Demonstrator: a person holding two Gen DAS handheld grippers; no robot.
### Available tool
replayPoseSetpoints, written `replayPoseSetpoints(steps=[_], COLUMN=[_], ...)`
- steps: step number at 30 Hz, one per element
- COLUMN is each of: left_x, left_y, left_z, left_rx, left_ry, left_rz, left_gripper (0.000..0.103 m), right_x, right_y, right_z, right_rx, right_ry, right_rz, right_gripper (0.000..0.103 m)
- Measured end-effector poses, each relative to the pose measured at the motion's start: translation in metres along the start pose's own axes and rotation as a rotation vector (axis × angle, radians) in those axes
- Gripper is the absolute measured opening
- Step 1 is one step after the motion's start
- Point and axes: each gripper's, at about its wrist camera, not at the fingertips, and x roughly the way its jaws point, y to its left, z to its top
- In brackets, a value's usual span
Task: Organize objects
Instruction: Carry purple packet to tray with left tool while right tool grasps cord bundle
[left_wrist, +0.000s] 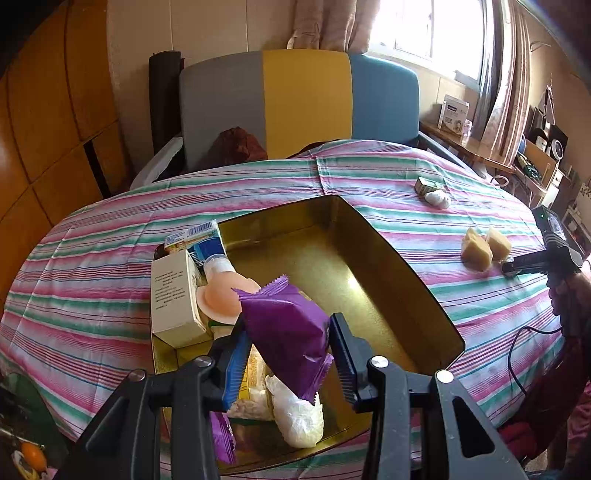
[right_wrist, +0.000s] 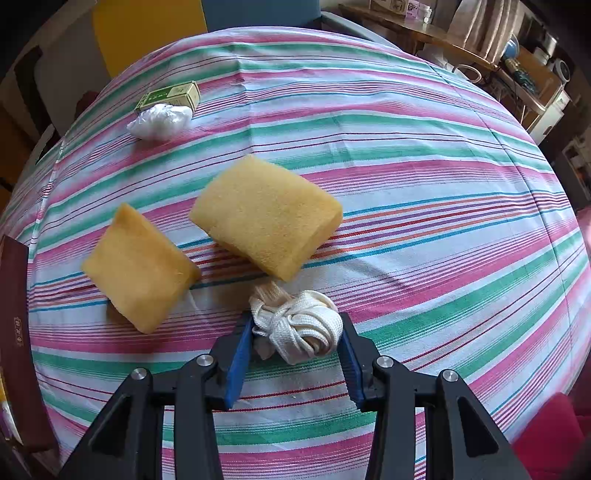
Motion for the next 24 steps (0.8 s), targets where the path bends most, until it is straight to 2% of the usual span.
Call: replayPoseSetpoints(steps=[7, 10, 17, 20, 24], left_x=[0.009, 0.017, 0.047, 0.063, 0.097], left_y=[-0.004, -0.002, 0.047, 0.053, 0.054], left_z=[0.003, 0.008, 0.045, 0.060, 0.071], left_rx=[0.012, 0.005, -0.236, -0.230, -0.226], left_ry=[0.019, 0.044, 0.112, 0.116, 0.166], left_rz=[-0.008, -0.035, -0.217, -0.189, -0.190], left_gripper=[0.042, 0.042, 0.042, 0.042, 0.042], right_x=[-0.003, -0.006, -0.009, -0.009, -0.011], right_y=[0.004, 0.002, 0.002, 0.000, -0.004], right_z=[-0.003, -0.006, -0.008, -0.008, -0.009], right_rx=[-0.027, -0.033, -0.034, -0.035, -0.039], right_ry=[-0.004, -0.005, -0.005, -0.005, -0.005], right_rz=[-0.016, -0.019, -0.019, -0.018, -0.020], right_gripper=[0.044, 0.044, 0.044, 0.044, 0.044])
